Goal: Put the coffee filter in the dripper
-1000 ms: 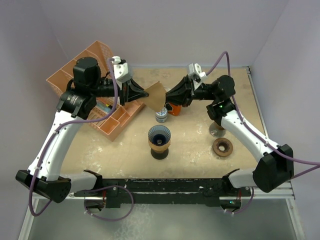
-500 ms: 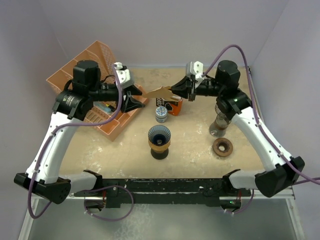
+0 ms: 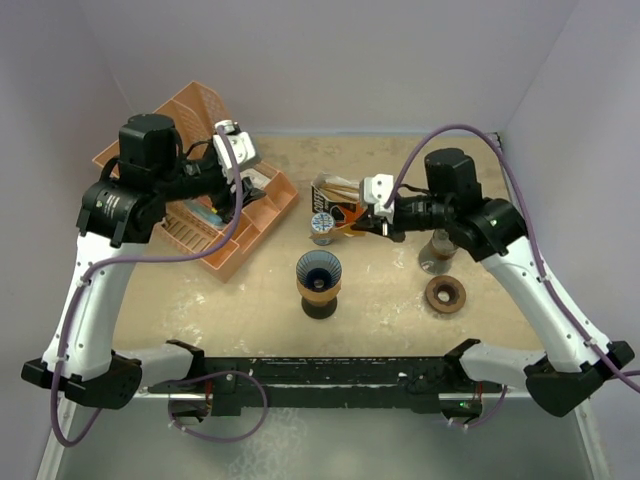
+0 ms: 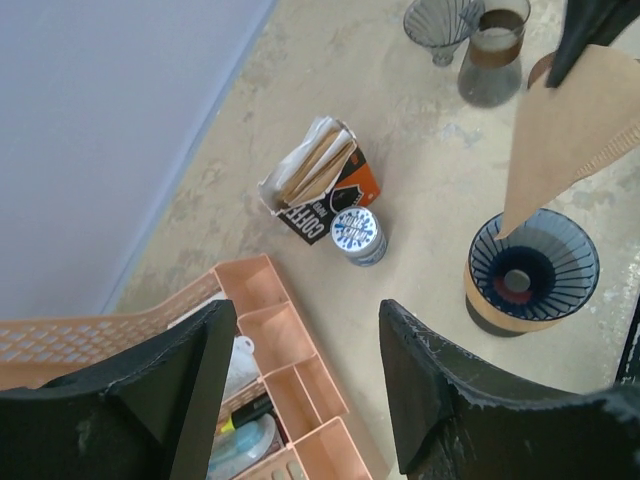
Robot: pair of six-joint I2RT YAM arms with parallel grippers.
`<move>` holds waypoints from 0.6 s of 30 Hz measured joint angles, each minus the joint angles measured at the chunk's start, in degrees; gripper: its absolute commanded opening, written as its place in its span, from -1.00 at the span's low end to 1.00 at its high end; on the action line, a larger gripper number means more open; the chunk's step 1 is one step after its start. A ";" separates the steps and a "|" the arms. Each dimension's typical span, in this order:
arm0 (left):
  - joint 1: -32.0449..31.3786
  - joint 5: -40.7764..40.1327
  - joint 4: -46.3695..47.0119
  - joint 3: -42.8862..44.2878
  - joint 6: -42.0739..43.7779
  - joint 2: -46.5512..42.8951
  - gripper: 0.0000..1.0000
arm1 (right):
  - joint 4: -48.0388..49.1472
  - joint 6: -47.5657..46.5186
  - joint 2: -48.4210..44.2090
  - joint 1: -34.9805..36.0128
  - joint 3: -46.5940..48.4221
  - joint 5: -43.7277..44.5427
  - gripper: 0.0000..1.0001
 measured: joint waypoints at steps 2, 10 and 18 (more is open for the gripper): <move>0.00 -1.22 -0.74 -0.04 0.59 0.39 0.18 | -2.08 -0.76 -0.20 1.38 -0.02 1.75 -1.00; 0.46 -2.43 -1.55 -2.29 1.99 0.90 0.20 | -6.97 -1.44 0.15 5.79 -0.92 8.85 -1.00; 0.85 -1.55 -1.64 -2.51 1.97 1.29 0.20 | -8.09 1.66 2.91 11.98 -1.18 14.21 -1.00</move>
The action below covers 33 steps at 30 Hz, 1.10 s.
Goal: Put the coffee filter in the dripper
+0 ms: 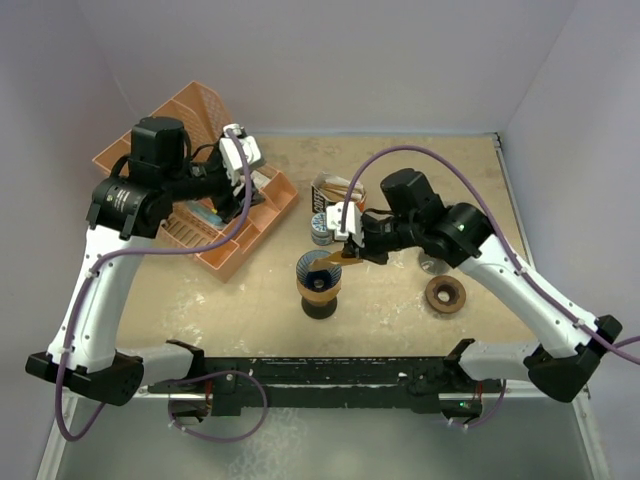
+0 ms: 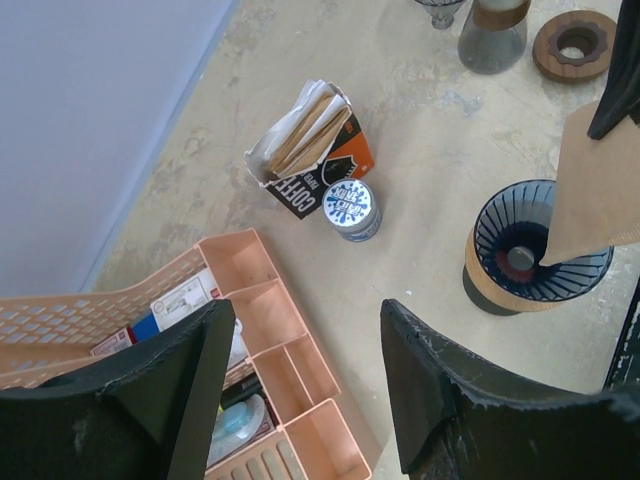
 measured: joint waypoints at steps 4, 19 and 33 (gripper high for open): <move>0.00 0.33 -0.04 -0.83 0.00 -0.11 0.21 | 0.00 1.36 1.73 1.51 -0.31 2.43 -1.00; 0.02 3.96 0.50 -3.65 -0.72 -2.75 0.26 | 2.62 3.41 3.08 1.73 -0.59 2.54 -0.58; 0.02 7.78 0.26 -7.30 -1.86 -3.06 0.27 | 7.30 4.83 5.79 1.73 -1.16 -3.54 -0.54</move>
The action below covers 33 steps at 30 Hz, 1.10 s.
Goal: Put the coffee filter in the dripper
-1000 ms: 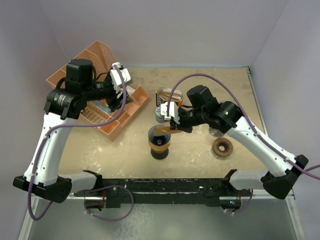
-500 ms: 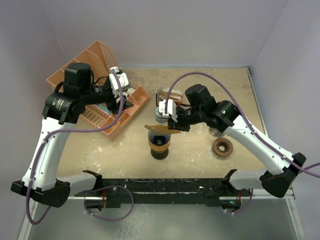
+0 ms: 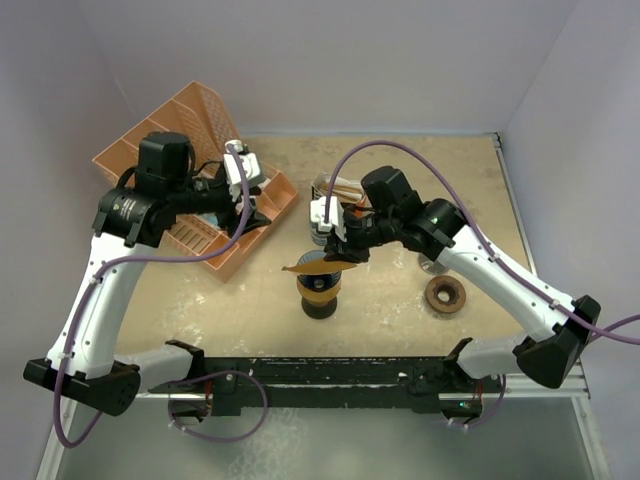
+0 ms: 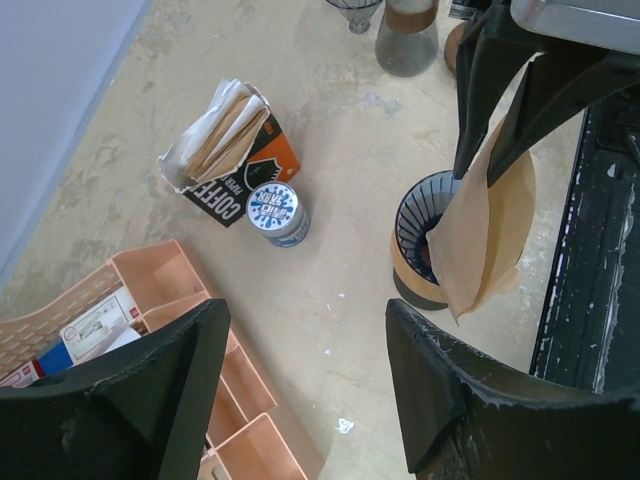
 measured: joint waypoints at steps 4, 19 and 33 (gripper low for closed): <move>-0.15 0.98 -0.90 -0.57 0.17 -0.31 0.27 | 0.48 0.00 0.11 0.00 -0.17 -0.46 -0.54; -9.81 2.03 -3.15 -5.99 2.38 -3.48 0.26 | -1.75 -4.15 7.23 -6.32 3.74 -11.04 -0.58; -17.57 1.42 -4.85 -7.91 12.63 0.09 0.24 | -5.46 -8.17 8.28 -8.11 5.22 -17.05 -0.55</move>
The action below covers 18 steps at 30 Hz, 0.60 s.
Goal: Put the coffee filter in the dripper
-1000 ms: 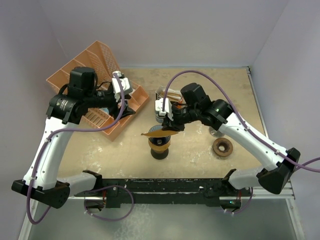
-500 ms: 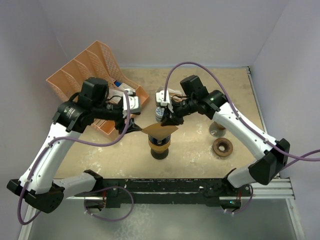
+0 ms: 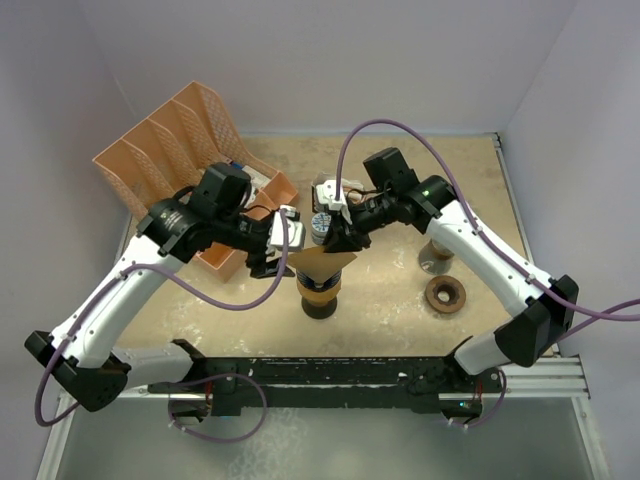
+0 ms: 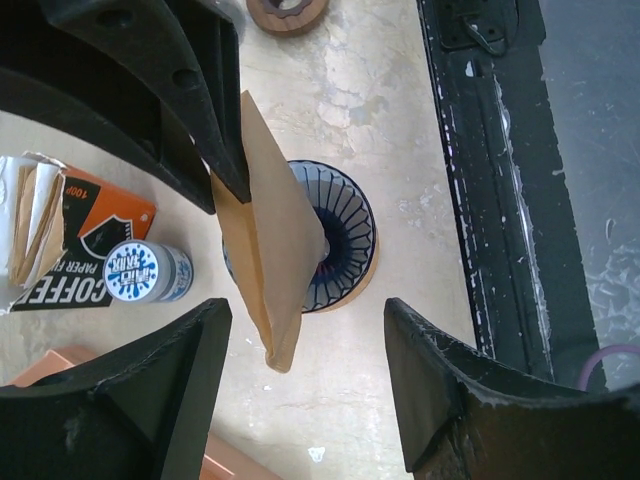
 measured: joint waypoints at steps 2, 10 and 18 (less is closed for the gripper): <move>-0.68 -0.24 0.04 0.00 1.14 0.72 0.24 | -0.07 -0.11 0.00 -0.02 0.00 -0.70 -0.54; -4.20 -0.39 0.02 0.55 4.52 4.37 0.24 | -0.15 -0.44 0.17 -0.33 0.00 -2.08 -0.54; -6.10 -1.77 0.02 0.55 5.84 6.10 0.23 | -0.15 -0.48 0.28 -0.44 0.00 -2.64 -0.55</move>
